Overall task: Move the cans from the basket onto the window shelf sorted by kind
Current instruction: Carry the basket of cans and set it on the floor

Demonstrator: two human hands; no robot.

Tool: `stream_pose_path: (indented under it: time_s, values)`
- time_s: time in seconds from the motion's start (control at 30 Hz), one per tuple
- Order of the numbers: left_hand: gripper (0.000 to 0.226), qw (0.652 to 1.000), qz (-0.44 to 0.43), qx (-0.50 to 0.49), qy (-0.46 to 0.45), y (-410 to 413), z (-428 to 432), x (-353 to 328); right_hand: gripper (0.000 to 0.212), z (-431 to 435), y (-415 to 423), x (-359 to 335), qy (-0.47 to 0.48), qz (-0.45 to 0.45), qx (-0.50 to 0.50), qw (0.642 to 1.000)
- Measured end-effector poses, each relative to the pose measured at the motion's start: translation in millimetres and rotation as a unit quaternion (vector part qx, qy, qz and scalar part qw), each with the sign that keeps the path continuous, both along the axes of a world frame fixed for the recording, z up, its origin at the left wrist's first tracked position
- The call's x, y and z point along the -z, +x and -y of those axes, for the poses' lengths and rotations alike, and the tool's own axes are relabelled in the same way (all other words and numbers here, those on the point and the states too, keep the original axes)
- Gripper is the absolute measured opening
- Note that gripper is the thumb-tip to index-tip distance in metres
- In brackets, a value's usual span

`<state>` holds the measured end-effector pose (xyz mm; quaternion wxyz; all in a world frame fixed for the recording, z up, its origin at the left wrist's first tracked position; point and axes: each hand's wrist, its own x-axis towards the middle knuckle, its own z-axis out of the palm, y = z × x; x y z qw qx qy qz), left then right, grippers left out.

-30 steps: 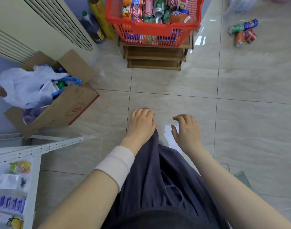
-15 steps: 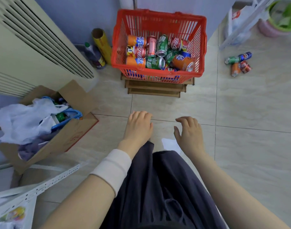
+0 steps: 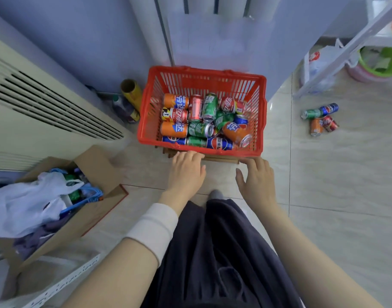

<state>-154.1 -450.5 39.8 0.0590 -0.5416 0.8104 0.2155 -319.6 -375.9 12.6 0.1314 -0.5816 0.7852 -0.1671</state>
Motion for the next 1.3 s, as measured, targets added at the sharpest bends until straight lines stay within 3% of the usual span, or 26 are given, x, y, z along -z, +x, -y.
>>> stream_pose_path:
  time_s: [0.37,0.57,0.7,0.9,1.07,1.2,1.3]
  values:
    - [0.035,1.000,-0.014,0.003,-0.023,-16,110,-1,0.026,119,-13,0,-0.013,0.000,0.013,1.000]
    - [0.037,0.999,-0.025,0.018,-0.014,-9,169,10,0.024,157,-13,10,-0.023,-0.005,0.071,0.997]
    - [0.038,0.999,-0.004,-0.004,0.032,-1,200,33,0.028,172,-23,33,0.032,0.032,0.134,0.990]
    - [0.037,0.984,-0.064,-0.139,0.091,7,225,70,0.046,186,-56,55,0.117,0.075,0.237,0.961]
    - [0.037,0.925,-0.081,-0.362,0.083,25,250,106,0.066,199,-91,86,0.161,0.107,0.312,0.930]
    - [0.033,0.916,-0.008,-0.398,0.042,52,264,136,0.070,206,-110,117,0.206,0.127,0.360,0.901]
    - [0.033,0.902,-0.048,-0.421,0.085,62,269,148,0.061,210,-117,136,0.221,0.152,0.368,0.890]
